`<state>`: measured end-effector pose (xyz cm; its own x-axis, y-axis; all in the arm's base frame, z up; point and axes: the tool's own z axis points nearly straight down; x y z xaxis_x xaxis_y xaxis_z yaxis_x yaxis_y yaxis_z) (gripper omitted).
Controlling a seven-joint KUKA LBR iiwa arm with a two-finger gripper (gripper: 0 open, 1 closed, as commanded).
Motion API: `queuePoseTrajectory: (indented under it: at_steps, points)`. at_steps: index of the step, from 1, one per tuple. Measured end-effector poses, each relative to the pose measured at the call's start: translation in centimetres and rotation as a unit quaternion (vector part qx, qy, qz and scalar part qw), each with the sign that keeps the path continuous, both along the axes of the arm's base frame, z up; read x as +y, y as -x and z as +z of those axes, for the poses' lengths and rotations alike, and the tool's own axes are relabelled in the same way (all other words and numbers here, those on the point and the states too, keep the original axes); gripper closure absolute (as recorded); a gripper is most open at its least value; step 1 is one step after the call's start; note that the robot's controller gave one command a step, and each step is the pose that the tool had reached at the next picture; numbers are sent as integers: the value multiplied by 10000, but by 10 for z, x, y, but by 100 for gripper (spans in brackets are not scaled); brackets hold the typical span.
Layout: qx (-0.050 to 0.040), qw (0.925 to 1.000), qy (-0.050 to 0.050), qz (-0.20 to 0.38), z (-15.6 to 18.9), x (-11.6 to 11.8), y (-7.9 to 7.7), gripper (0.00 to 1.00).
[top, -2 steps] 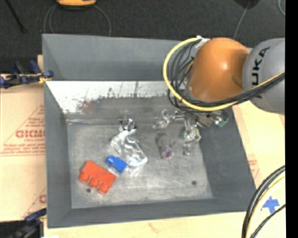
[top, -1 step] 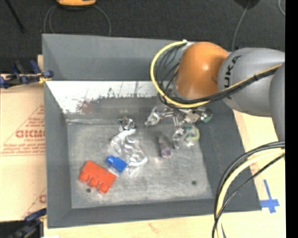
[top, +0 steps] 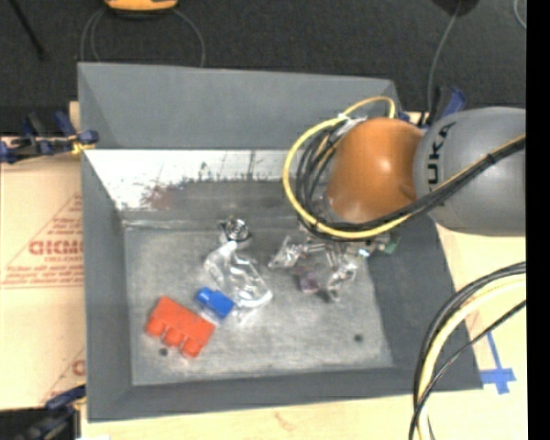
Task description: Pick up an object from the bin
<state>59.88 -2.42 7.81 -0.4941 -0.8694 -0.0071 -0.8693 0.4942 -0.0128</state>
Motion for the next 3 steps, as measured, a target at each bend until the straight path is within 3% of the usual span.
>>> queuePoseTrajectory:
  at_steps: [1, 2, 3]
  points:
    - [-2, 10000, -8, 5, 1, 1, -1, 100]
    - [26, 9998, 12, 187, 100, -38, 24, 100]
    - [31, 9999, 6, 148, 153, -35, 41, 100]
